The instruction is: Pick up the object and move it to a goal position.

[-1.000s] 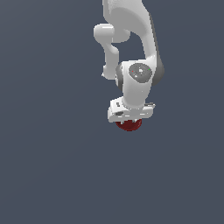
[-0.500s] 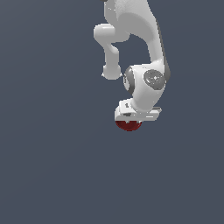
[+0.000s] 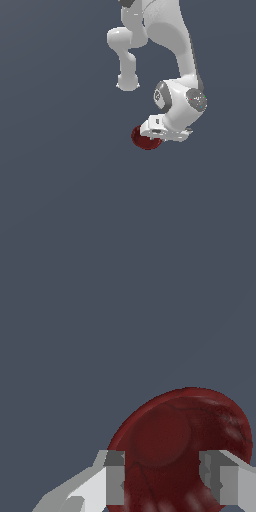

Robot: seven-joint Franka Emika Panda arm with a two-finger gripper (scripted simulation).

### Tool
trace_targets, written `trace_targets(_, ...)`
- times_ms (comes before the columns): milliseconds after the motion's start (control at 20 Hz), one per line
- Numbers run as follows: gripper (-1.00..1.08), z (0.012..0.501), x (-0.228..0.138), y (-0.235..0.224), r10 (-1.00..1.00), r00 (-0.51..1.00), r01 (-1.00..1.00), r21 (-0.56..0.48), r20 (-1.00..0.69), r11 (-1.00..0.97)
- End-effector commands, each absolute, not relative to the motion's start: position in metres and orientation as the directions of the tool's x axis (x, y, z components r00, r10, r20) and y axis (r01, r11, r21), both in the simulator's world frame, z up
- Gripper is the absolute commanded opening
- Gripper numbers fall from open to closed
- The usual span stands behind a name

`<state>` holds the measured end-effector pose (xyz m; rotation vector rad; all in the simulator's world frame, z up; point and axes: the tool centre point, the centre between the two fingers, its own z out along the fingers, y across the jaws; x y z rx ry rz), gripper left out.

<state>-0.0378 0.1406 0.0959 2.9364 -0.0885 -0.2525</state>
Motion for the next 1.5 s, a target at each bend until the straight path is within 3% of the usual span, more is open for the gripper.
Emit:
trace_targets(0,0.28,0.091,-0.042,0.148,-0.108,0.981,-0.068,0.232,-0.164,-0.970)
trace_targets(550,0.28,0.076,-0.053,0.167,-0.196,0.970,-0.139,0.336,-0.144,-0.932)
trace_targets(1450,0.28,0.060,-0.068,0.166,-0.245,0.958,-0.170,0.396,-0.148,-0.902)
